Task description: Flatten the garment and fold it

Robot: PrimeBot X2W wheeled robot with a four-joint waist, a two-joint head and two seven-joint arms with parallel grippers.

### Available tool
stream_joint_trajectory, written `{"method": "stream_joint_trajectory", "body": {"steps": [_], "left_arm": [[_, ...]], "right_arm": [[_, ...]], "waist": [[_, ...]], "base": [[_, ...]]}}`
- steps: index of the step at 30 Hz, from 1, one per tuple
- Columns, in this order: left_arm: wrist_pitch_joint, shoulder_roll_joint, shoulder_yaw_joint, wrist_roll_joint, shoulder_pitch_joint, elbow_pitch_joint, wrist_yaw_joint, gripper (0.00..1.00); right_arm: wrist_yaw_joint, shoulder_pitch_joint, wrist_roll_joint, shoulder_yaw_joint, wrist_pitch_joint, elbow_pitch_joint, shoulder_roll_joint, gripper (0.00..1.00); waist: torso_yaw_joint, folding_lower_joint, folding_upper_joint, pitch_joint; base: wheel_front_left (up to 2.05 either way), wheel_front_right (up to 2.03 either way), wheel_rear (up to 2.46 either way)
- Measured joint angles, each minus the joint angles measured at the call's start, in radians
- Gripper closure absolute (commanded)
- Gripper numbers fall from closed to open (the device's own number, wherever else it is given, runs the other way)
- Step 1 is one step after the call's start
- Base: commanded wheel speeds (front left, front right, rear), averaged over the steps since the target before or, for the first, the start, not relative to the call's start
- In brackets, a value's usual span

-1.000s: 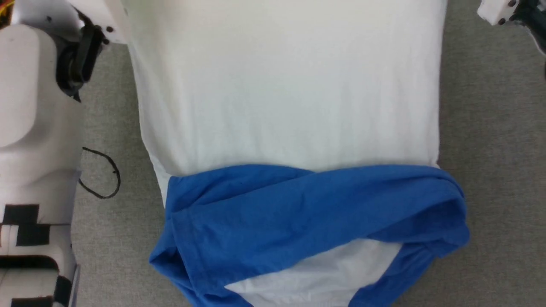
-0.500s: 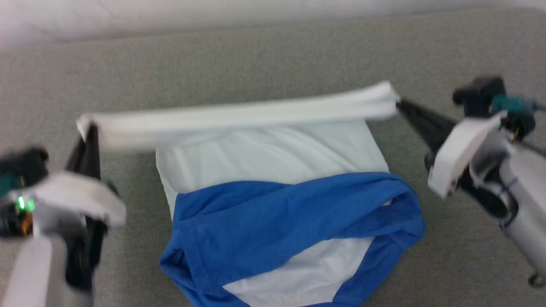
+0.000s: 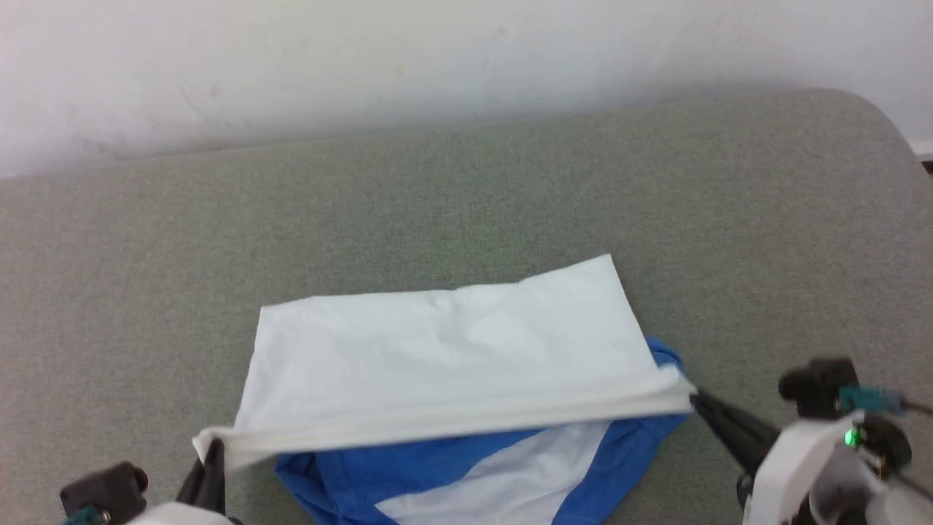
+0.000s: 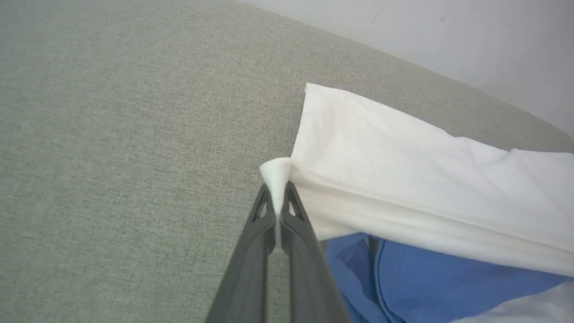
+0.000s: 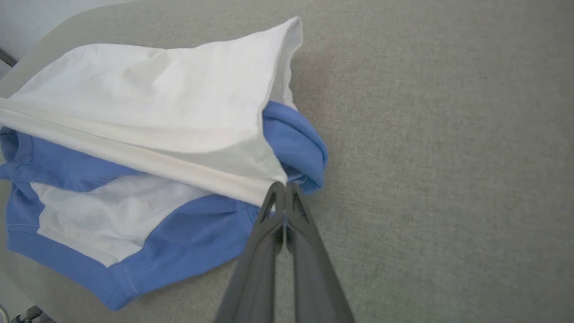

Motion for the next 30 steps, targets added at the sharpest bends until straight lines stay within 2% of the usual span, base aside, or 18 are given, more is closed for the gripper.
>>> {"method": "stream_joint_trajectory", "body": {"steps": [8, 9, 10, 11, 12, 13, 14, 15, 18, 24, 30], "left_arm": [[0.047, -0.017, -0.033, -0.017, 0.083, 0.019, 0.007, 1.00], [0.059, -0.021, -0.037, -0.026, 0.093, 0.027, 0.008, 1.00], [0.081, -0.021, -0.045, -0.031, 0.102, 0.038, 0.009, 1.00], [0.104, -0.020, -0.054, -0.036, 0.112, 0.049, 0.009, 0.87], [0.119, -0.021, -0.057, -0.046, 0.118, 0.058, 0.008, 0.68], [0.130, -0.023, -0.059, -0.060, 0.120, 0.065, 0.007, 0.58], [0.140, -0.022, -0.060, -0.068, 0.121, 0.069, 0.004, 0.25], [0.141, -0.023, -0.057, -0.072, 0.121, 0.072, 0.004, 0.00], [0.100, -0.017, -0.040, -0.068, 0.119, 0.068, 0.004, 0.00], [-0.083, -0.015, 0.007, -0.025, 0.079, 0.024, -0.015, 0.00], [-0.297, 0.002, -0.004, 0.082, -0.001, 0.025, -0.058, 0.00]], "right_arm": [[0.000, 0.246, -0.103, -0.157, 0.074, -0.050, 0.141, 0.98], [0.000, 0.262, -0.121, -0.170, 0.078, -0.049, 0.156, 0.80], [-0.001, 0.275, -0.129, -0.179, 0.083, -0.045, 0.172, 0.54], [-0.001, 0.288, -0.137, -0.188, 0.087, -0.039, 0.187, 0.21], [-0.001, 0.299, -0.146, -0.194, 0.088, -0.033, 0.199, 0.00], [-0.001, 0.308, -0.151, -0.200, 0.090, -0.030, 0.211, 0.00], [-0.001, 0.315, -0.156, -0.205, 0.089, -0.031, 0.221, 0.00], [-0.001, 0.321, -0.161, -0.212, 0.089, -0.034, 0.228, 0.00], [-0.002, 0.338, -0.152, -0.239, 0.076, -0.074, 0.248, 0.00], [-0.002, 0.353, -0.143, -0.312, 0.063, -0.243, 0.265, 0.00], [-0.002, 0.312, -0.174, -0.393, 0.145, -0.253, 0.257, 0.00]], "waist": [[0.005, 0.0000, -0.0001, -0.033], [0.005, 0.0001, -0.0001, -0.033], [0.005, 0.0002, -0.0001, -0.032], [0.005, 0.0002, 0.0000, -0.031], [0.007, 0.0002, -0.0001, -0.030], [0.009, 0.0001, 0.0000, -0.029], [0.010, 0.0002, -0.0001, -0.029], [0.011, 0.0002, 0.0000, -0.029], [0.013, 0.0002, -0.0001, -0.033], [0.019, 0.0001, 0.0000, -0.045], [0.029, 0.0002, -0.0001, -0.053]], "base": [[0.00, 0.00, 0.00], [0.00, 0.00, 0.00], [0.00, 0.00, 0.00], [0.00, 0.00, 0.00], [0.00, 0.00, 0.00], [0.00, 0.00, 0.00], [0.00, 0.00, 0.00], [0.00, 0.00, 0.00], [0.00, 0.00, 0.00], [0.00, 0.00, 0.00], [0.00, 0.00, 0.00]]}}
